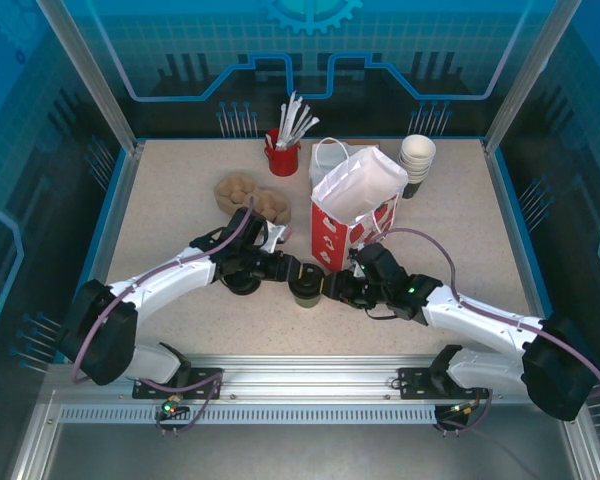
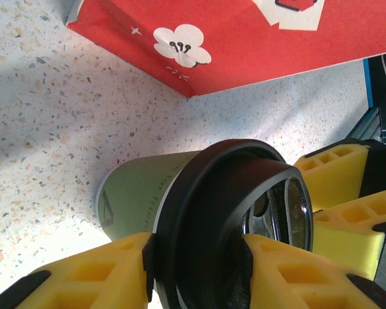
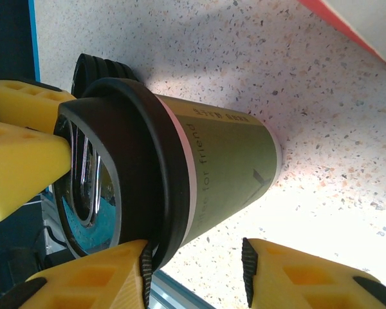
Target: Pack the takeout coffee
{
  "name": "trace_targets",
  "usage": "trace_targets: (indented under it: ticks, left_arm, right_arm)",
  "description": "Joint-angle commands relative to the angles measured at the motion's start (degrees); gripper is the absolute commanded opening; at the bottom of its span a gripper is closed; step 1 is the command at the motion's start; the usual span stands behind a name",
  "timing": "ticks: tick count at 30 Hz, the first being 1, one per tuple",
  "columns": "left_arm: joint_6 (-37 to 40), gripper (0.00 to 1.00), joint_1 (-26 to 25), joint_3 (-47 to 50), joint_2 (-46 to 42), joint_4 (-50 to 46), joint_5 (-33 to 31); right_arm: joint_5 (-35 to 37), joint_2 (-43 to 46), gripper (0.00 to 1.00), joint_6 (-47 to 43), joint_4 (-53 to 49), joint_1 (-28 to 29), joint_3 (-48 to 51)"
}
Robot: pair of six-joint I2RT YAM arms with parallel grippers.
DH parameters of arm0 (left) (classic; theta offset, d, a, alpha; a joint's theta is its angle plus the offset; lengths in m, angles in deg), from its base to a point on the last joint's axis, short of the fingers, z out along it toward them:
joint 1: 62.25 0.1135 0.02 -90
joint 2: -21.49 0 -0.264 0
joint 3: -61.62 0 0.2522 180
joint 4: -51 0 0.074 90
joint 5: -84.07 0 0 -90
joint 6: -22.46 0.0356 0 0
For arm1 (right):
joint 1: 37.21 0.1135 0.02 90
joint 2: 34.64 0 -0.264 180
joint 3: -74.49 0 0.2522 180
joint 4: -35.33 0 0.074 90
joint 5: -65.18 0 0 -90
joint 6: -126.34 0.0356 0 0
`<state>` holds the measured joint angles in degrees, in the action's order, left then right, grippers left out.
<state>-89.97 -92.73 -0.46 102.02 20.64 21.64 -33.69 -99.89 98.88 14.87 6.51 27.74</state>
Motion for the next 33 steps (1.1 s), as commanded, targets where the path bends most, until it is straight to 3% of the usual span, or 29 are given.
trace_targets:
  ticks: [1, 17, 33]
  left_arm:
    - [-0.8, 0.40, -0.6, 3.8, 3.0, -4.9, -2.5]
    - [-3.9, 0.38, -0.5, 9.6, 3.1, 0.6, -1.6]
    - [-4.1, 0.43, -0.5, 1.5, -2.2, -5.0, -0.4]
  right_arm:
    - [1.5, -1.3, 0.43, -0.8, -5.1, -1.1, 2.3]
    - [1.5, -1.4, 0.43, -2.0, -5.8, -1.4, 1.8]
    - [1.2, -0.8, 0.43, -4.2, -9.0, -1.5, -4.1]
